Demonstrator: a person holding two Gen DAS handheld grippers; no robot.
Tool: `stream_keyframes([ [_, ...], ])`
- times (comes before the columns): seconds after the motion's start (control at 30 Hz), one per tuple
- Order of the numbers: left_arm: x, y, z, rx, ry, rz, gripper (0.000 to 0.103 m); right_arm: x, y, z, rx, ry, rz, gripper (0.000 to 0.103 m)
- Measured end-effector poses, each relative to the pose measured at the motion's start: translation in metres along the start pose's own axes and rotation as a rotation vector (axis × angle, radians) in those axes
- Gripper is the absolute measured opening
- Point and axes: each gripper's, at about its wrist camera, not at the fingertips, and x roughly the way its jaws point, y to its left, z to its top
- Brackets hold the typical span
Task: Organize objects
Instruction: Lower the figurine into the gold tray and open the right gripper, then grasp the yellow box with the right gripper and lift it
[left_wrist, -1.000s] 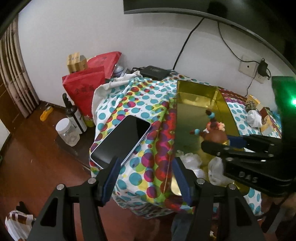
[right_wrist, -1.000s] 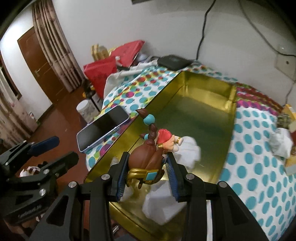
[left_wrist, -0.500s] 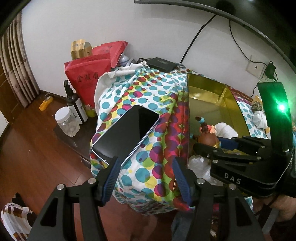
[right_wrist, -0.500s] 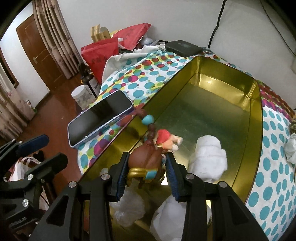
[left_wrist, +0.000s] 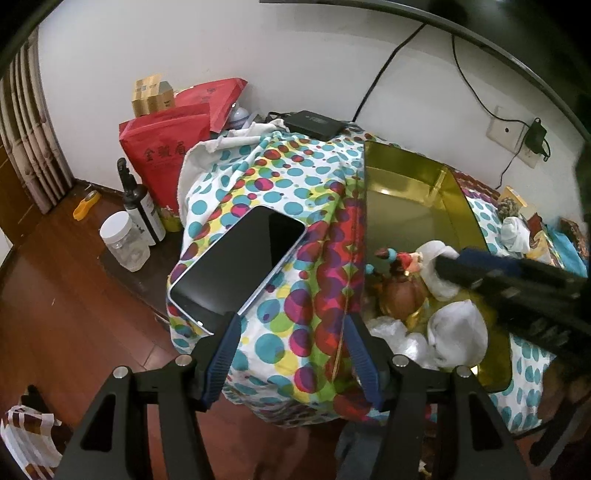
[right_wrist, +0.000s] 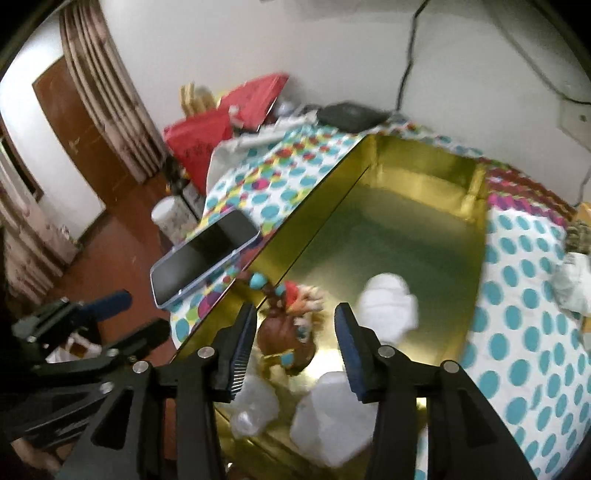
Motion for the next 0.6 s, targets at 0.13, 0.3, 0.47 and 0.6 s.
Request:
stream_keyframes([
  [0.13, -0.002, -0.014, 0.001, 0.030, -0.004, -0.022, 0.060, -0.038, -0.028, -0.004, 0.067, -0.092, -0.047, 0.047],
  [0.3, -0.003, -0.037, 0.003, 0.077, -0.007, -0.047, 0.060, -0.077, -0.079, -0.023, 0.153, -0.180, -0.212, 0.049],
  [0.47, -0.005, -0.065, 0.005, 0.130, -0.015, -0.074, 0.060, -0.100, -0.144, -0.049, 0.287, -0.190, -0.356, 0.049],
  [0.6, -0.008, -0.092, 0.009, 0.179, -0.022, -0.101, 0.060, -0.108, -0.184, -0.064, 0.374, -0.199, -0.407, 0.049],
])
